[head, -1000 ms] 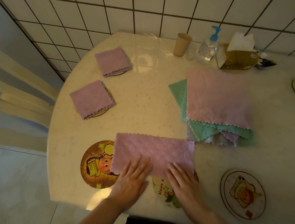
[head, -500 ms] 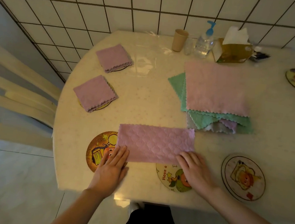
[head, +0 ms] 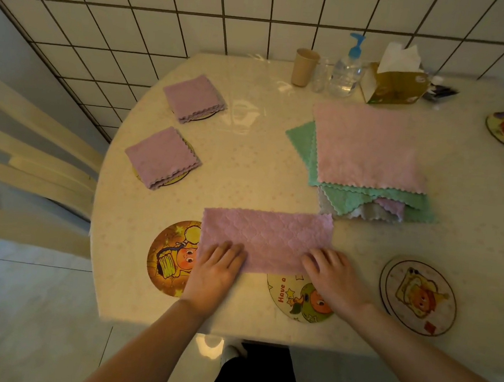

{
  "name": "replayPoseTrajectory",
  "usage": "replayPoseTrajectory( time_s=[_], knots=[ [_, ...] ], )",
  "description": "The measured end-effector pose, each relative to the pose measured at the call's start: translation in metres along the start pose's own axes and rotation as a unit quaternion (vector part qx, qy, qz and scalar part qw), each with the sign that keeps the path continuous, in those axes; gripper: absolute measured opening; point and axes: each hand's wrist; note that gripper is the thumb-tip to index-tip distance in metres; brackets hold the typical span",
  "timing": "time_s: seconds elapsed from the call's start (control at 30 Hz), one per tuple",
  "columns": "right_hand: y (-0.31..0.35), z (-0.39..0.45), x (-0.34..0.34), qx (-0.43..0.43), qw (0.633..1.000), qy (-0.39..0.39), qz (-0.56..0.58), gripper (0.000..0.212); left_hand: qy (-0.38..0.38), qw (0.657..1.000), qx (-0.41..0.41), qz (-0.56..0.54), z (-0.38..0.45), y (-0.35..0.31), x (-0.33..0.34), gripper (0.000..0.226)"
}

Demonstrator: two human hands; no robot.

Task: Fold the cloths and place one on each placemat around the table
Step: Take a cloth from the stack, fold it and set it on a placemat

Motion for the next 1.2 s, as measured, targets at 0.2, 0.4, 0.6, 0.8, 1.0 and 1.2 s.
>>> replayPoseTrajectory(
  time_s=[0.2, 0.4, 0.6, 0.8, 1.0, 1.2],
  knots=[
    [-0.011, 0.001, -0.010, -0.031, 0.993, -0.112, 0.028, 0.027, -0.013, 0.999, 0.032, -0.029, 0.020, 0.011, -0.021, 0.045],
    [0.031, -0.027, -0.008, -0.113, 0.975, -0.164, 0.096, 0.028, -0.090, 0.987, 0.130, 0.012, 0.007, 0.075, -0.035, 0.037],
    [0.099, -0.028, -0.018, -0.119, 0.954, -0.097, 0.256, 0.031, 0.020, 0.995, 0.055, -0.082, -0.058, 0.026, -0.024, 0.070],
    [0.108, -0.026, -0.057, -0.136, 0.910, -0.050, 0.387, 0.005, -0.023, 0.976, -0.036, -0.215, -0.072, -0.035, -0.026, 0.054],
    [0.066, -0.009, -0.038, -0.165, 0.955, -0.039, 0.243, 0.037, -0.028, 0.985, 0.040, -0.163, -0.080, -0.032, -0.018, 0.038],
    [0.043, 0.004, -0.013, -0.320, 0.940, 0.069, 0.094, 0.090, 0.007, 0.969, 0.013, -0.248, -0.092, -0.022, -0.026, 0.043]
  ],
)
Point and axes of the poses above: each hand's wrist, its own z-axis towards the middle knuckle, its own x-axis out of the palm, y = z × x, and after that the axes turned 13 degrees about -y, right-handed
